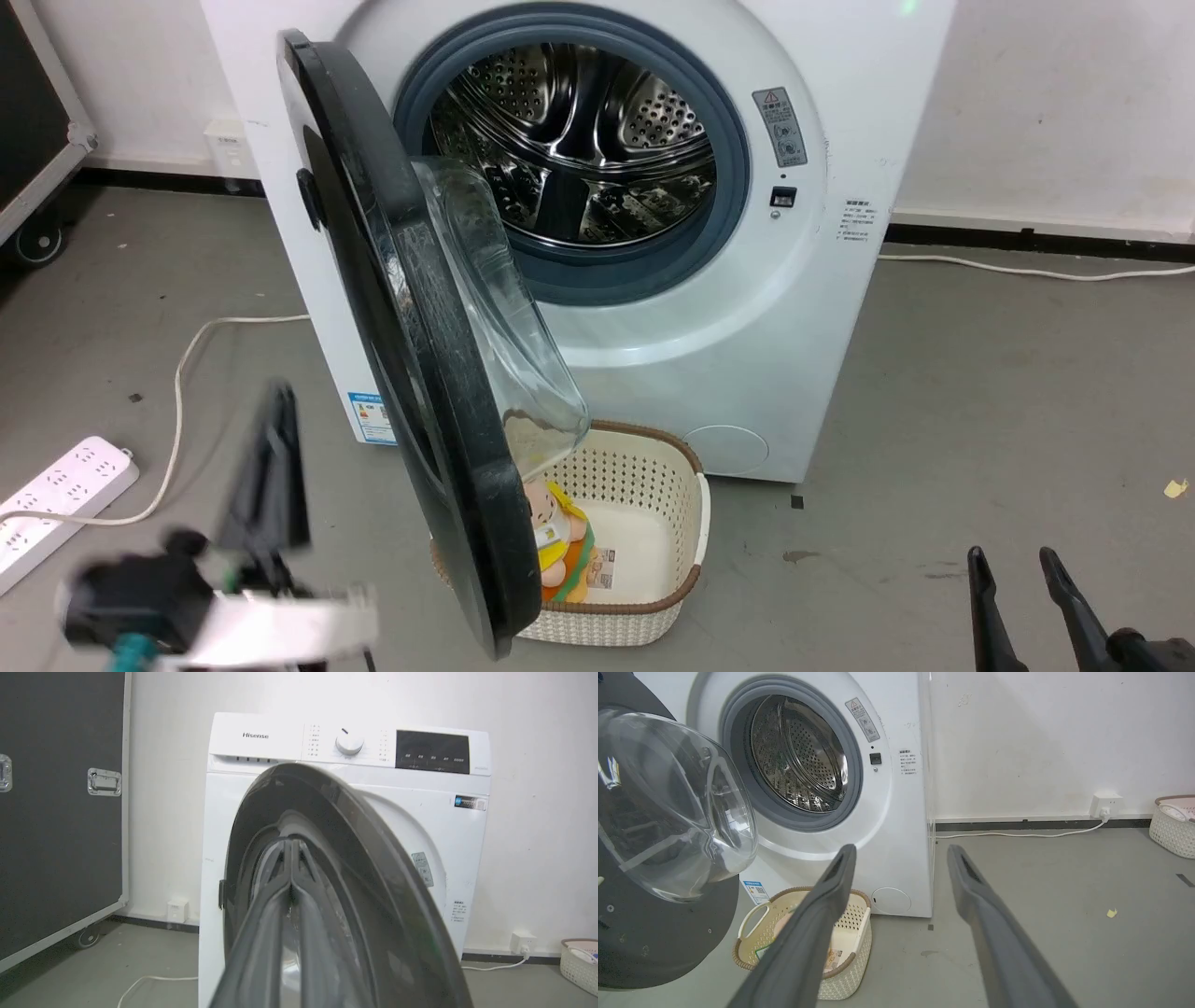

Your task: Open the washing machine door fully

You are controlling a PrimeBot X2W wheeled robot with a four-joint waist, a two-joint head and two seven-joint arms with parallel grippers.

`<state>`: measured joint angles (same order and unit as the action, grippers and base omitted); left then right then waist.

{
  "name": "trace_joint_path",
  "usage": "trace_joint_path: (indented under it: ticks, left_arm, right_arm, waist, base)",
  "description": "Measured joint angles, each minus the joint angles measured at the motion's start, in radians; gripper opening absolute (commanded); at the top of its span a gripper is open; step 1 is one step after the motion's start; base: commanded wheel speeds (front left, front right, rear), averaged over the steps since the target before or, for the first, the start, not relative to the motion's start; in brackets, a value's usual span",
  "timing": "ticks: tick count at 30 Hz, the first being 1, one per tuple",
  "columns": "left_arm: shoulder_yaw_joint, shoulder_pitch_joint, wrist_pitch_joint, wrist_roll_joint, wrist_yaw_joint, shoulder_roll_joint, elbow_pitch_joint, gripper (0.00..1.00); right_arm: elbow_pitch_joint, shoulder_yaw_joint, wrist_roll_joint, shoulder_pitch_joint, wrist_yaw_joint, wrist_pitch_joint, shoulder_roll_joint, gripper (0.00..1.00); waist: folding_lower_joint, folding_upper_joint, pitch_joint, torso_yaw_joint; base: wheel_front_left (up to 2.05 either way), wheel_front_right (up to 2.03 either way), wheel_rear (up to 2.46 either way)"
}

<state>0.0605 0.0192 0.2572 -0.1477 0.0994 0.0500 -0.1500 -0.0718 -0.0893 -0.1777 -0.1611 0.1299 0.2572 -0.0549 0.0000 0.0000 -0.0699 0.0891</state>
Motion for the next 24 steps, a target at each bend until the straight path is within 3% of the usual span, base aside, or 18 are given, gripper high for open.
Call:
trace_joint_path:
  ticks: [7,12,19,24]
  left_arm:
    - [0.001,-0.12,0.0,-0.027,-0.008,0.0,-0.208,0.0]
    - [-0.082,-0.139,0.0,-0.006,0.004,0.0,-0.269,0.0]
    - [-0.323,-0.058,-0.004,0.028,0.024,0.015,-0.158,0.0]
    - [-0.415,0.001,-0.046,0.01,0.027,0.029,-0.002,0.0]
  right_arm:
    - [-0.016,0.0,-0.007,0.001,0.0,0.0,0.0,1.0]
    - [-0.025,-0.003,-0.007,0.002,0.0,0.0,0.0,1.0]
    - [-0.034,-0.001,-0.009,0.002,0.0,0.0,0.001,1.0]
    - [-0.034,0.003,-0.01,0.002,0.0,0.0,0.001,1.0]
  waist:
    - [0.0,0.0,-0.005,-0.001]
    - [0.0,0.0,-0.007,-0.004]
    - [0.0,0.0,-0.008,-0.002]
    - [0.0,0.0,-0.003,0.001]
  base:
    - [0.0,0.0,0.0]
    - [0.0,0.0,0.0]
    - [0.0,0.0,0.0]
    - [0.0,0.0,0.0]
